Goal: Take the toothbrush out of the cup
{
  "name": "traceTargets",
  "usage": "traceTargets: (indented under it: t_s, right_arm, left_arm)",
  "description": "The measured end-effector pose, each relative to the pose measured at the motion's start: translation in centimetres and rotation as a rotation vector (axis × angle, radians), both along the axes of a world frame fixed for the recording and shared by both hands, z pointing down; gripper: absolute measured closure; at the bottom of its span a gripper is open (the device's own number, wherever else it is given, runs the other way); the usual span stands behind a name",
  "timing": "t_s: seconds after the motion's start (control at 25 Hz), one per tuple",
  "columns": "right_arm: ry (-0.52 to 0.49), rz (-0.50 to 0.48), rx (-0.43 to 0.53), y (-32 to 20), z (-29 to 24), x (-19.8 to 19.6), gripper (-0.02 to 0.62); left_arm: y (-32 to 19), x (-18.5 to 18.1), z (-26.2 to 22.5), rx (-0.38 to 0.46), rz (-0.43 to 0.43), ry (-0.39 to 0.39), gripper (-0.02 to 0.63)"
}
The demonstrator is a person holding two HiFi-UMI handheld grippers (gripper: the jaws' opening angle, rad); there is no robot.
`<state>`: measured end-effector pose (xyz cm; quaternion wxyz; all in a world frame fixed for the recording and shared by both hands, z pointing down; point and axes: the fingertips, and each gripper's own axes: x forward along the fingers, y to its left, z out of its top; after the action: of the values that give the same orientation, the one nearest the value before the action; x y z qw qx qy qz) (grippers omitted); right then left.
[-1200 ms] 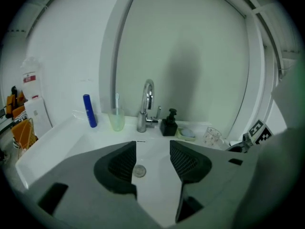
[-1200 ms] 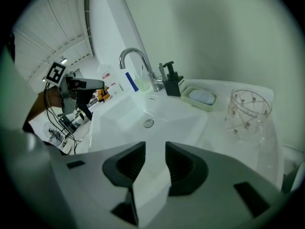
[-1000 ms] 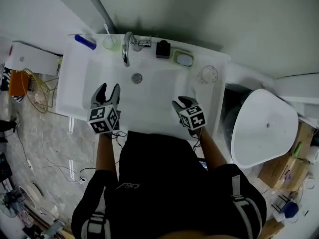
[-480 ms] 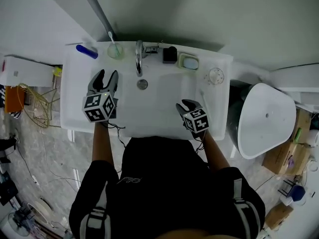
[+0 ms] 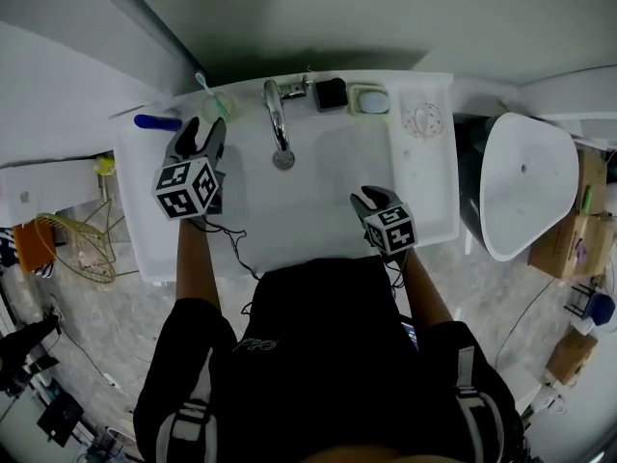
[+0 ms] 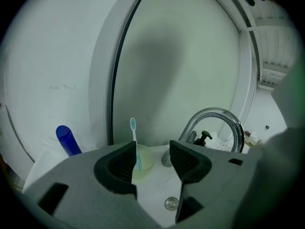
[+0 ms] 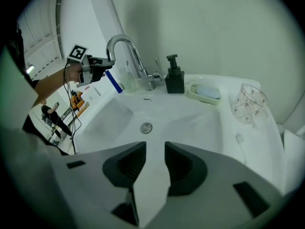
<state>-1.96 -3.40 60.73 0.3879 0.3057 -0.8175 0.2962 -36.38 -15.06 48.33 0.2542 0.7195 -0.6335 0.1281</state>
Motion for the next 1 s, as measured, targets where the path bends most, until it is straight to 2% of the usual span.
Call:
traceTargets:
  t_s: [0.32, 0.76, 1.0]
  right_arm:
    - [0.011, 0.094, -0.016, 0.7, 0.2, -0.9, 0.471]
    - [0.027, 0.146, -0.057, 1.0, 1.2, -0.9, 0.477]
    - [0.028, 0.157, -0.075, 1.5, 1.5, -1.2, 0.486]
  left_arm:
    - [-3.1, -1.6, 1.9, -0.054, 0.040, 0.002, 0.380]
    - [-6.9, -2.2, 5.1, -0.145, 0.047, 0.032, 0.385]
    - [-7.2, -2.7, 5.9, -0.172, 0.037, 0.048, 0.423]
